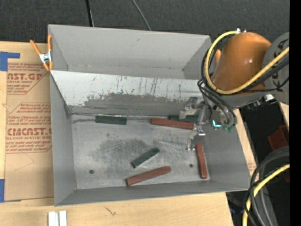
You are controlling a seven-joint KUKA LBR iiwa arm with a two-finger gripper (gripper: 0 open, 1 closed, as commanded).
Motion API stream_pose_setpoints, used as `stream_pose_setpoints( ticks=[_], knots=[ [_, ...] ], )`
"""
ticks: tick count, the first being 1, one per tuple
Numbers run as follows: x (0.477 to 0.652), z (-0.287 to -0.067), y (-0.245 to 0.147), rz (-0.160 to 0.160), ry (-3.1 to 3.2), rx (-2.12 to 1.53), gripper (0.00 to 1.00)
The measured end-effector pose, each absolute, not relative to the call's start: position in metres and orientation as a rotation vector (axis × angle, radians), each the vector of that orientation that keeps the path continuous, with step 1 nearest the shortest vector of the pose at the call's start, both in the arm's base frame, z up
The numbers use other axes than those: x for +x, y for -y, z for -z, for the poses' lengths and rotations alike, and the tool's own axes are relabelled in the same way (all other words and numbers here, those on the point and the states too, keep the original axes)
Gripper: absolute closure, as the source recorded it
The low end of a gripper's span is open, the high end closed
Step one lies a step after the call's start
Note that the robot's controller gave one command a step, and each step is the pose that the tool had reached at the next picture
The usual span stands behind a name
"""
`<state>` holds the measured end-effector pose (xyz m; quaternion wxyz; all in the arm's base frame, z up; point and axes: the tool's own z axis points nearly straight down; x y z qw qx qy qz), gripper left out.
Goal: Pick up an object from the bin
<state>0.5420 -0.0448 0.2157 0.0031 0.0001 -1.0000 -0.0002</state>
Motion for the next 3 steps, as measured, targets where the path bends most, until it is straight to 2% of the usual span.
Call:
stream_pose_setpoints(
  ticks=[1, 2, 3],
  knots=[
    [0.544, -0.22, 0.045, 0.0, 3.143, 0.001, 0.0],
    [0.488, -0.08, -0.009, -0.008, 3.154, 0.158, 1.0],
    [0.493, -0.08, -0.01, -0.003, 3.181, 0.155, 0.0]
  ],
)
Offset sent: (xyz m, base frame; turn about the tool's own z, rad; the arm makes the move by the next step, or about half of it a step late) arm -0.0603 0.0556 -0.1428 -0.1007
